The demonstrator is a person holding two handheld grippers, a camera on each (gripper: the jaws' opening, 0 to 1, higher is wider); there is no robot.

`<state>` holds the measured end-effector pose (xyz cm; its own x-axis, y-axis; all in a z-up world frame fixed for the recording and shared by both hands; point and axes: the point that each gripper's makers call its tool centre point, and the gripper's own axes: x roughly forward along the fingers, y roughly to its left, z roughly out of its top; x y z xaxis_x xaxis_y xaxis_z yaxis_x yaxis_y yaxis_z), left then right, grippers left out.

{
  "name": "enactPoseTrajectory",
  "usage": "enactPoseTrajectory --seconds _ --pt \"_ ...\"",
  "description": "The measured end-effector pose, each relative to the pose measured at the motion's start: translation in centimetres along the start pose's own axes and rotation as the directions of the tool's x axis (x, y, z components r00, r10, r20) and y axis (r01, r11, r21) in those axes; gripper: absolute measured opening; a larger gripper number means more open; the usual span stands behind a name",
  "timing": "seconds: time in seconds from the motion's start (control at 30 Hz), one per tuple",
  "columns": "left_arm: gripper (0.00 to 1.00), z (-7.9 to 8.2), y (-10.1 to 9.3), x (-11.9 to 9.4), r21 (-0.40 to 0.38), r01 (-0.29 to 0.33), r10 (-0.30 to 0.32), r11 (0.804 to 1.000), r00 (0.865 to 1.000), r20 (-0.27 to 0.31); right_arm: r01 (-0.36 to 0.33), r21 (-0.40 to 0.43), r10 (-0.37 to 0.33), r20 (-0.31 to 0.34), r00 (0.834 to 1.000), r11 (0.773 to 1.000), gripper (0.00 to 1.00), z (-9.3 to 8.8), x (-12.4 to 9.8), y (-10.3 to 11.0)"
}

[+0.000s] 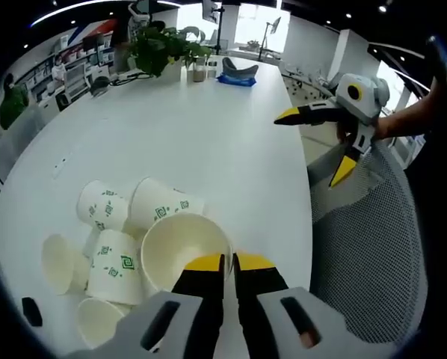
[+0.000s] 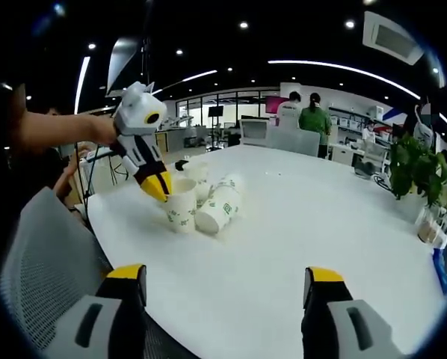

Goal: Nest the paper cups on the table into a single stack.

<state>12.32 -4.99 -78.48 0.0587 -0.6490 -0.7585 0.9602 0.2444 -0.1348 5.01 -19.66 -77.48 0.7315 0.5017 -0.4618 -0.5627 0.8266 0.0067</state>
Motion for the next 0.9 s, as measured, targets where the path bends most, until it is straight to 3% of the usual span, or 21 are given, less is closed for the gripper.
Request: enactPoseTrajectory --seconds 0.6,0.9 --pt "0.00 -0.1 -0.5 -0.6 -0.004 -0.041 0.041 0.999 0.999 0.031 -0.002 -0.002 0.002 0.000 1.000 1.000 0.88 0.1 0.0 0.1" --pt "0.00 0.2 -3.0 0.2 -0.003 -0.013 0.013 1.000 0.999 0.036 -0.004 -0.003 0.004 0.000 1.000 1.000 0.88 0.2 0.0 0.2"
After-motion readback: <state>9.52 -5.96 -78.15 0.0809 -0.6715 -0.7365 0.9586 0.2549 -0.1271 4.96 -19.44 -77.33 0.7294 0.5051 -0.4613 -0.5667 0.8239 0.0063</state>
